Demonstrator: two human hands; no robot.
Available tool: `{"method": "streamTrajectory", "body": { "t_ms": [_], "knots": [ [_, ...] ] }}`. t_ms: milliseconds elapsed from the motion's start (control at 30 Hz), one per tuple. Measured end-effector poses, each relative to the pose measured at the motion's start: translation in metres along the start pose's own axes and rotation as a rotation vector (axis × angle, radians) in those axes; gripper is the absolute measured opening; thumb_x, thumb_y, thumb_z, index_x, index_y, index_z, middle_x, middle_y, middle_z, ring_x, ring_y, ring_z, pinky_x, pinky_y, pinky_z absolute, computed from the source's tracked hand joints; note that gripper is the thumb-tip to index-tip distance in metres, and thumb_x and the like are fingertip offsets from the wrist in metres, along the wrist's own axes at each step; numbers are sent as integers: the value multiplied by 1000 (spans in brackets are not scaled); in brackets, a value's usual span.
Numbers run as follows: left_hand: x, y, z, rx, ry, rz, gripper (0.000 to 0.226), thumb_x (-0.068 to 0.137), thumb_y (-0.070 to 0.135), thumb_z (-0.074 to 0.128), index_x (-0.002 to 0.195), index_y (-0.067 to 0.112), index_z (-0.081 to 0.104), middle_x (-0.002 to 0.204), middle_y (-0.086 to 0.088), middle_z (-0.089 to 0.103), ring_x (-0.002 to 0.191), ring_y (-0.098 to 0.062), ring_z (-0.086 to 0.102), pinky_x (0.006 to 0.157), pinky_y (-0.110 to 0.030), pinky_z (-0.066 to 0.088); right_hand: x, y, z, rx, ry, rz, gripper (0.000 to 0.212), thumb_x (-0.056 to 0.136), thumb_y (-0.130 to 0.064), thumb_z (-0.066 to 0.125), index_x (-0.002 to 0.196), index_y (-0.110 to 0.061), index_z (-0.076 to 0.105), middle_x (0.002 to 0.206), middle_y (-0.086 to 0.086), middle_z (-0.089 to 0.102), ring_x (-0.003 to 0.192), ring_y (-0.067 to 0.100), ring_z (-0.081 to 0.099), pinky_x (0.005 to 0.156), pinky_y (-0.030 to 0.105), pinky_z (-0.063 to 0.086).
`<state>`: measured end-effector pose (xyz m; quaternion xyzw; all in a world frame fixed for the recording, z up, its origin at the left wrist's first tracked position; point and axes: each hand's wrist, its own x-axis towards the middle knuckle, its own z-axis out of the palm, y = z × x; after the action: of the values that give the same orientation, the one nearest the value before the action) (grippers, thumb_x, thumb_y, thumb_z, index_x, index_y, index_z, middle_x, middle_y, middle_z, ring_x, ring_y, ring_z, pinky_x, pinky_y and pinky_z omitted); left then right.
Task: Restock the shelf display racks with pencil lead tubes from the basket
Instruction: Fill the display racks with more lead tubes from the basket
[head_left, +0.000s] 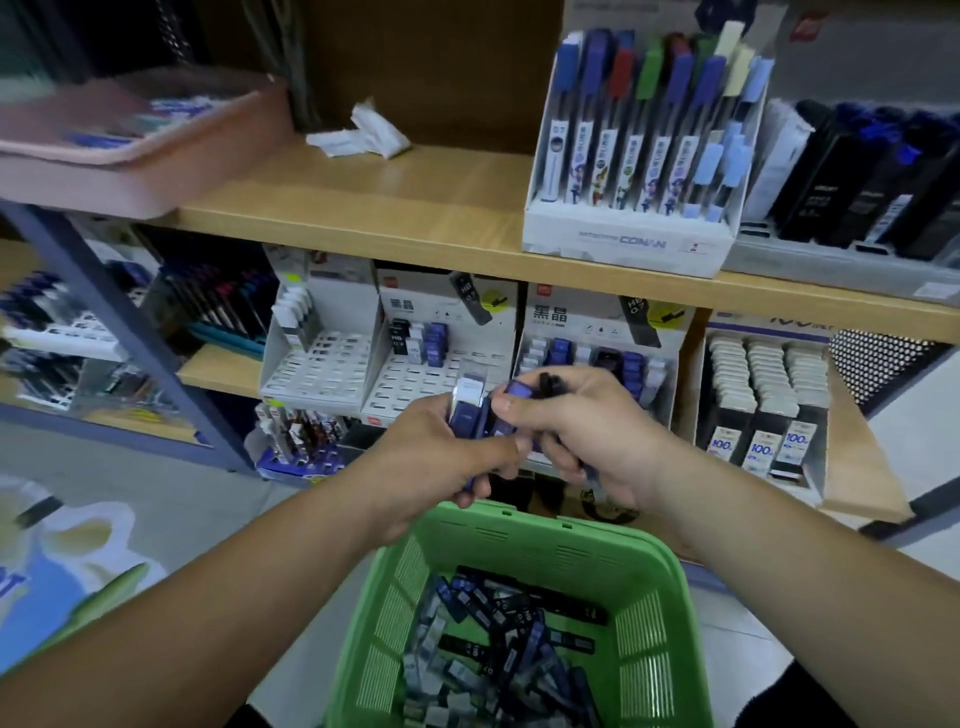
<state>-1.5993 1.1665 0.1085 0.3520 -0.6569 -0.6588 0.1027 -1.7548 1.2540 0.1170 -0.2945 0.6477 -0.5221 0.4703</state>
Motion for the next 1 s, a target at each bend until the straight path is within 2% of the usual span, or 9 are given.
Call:
{"method": "streamTrajectory", "body": {
  "t_ms": [167, 300, 367, 433, 533, 633, 733, 867, 1000],
  "knots": [
    [1, -2, -29, 133, 6, -48, 22, 84, 22, 85, 96, 14, 68, 73, -7, 72, 57, -17, 54, 52, -28, 42, 15, 0, 23, -120, -1, -59, 17, 87, -30, 82, 102, -27, 76, 50, 3, 49, 38, 14, 23, 43, 21, 19],
    [2, -11, -35, 108, -28, -53, 25, 82, 20, 86, 95, 11, 67, 69, -7, 69, 56, -17, 53, 52, -28, 44, 26, -5, 29, -142, -39, -86, 19, 85, -27, 83, 101, -20, 78, 50, -1, 52, 41, 15, 24, 41, 22, 20],
    [4, -12, -35, 130, -43, -48, 25, 82, 20, 87, 91, 13, 65, 67, -5, 67, 54, -16, 53, 50, -26, 44, 30, -5, 32, -133, -42, -75, 18, 84, -27, 83, 98, -18, 78, 57, 8, 55, 44, 15, 24, 45, 25, 17],
    [8, -14, -40, 141, -44, -45, 23, 83, 23, 86, 90, 15, 65, 67, -5, 67, 56, -17, 53, 52, -27, 45, 34, -5, 34, -88, -47, -43, 21, 83, -30, 83, 99, -18, 78, 68, 16, 55, 47, 17, 24, 50, 34, 14],
    [15, -18, -52, 91, 15, -64, 26, 83, 24, 85, 85, 13, 62, 64, -6, 63, 54, -17, 51, 53, -29, 43, 39, -9, 36, 31, -35, 36, 39, 87, -50, 73, 103, -14, 76, 75, 8, 66, 46, 16, 32, 49, 30, 19],
    [22, -25, -62, -64, 105, -96, 28, 85, 24, 84, 83, 12, 58, 62, -7, 59, 51, -18, 47, 54, -32, 42, 44, -13, 42, 237, -29, 184, 53, 90, -65, 63, 82, -13, 67, 70, 6, 58, 46, 14, 34, 44, 24, 24],
    [20, -32, -65, -173, 94, -68, 24, 88, 27, 82, 84, 12, 64, 69, -8, 62, 57, -19, 50, 57, -33, 43, 52, -19, 53, 435, 49, 256, 50, 95, -60, 60, 65, -21, 50, 59, 1, 42, 45, 16, 33, 44, 24, 25],
    [13, -38, -54, -211, 105, -15, 31, 92, 35, 75, 102, 7, 69, 91, -7, 78, 73, -19, 70, 63, -35, 47, 74, -30, 84, 614, 249, 234, 44, 102, -49, 54, 68, -23, 45, 55, -1, 40, 43, 17, 35, 49, 26, 39],
    [15, -31, -65, -386, 208, -19, 28, 96, 34, 71, 108, 9, 68, 85, -11, 76, 73, -17, 72, 61, -31, 49, 96, -32, 118, 632, 277, 252, 44, 101, -52, 53, 71, -21, 45, 53, 0, 42, 42, 17, 37, 53, 27, 42]
  ]
}}
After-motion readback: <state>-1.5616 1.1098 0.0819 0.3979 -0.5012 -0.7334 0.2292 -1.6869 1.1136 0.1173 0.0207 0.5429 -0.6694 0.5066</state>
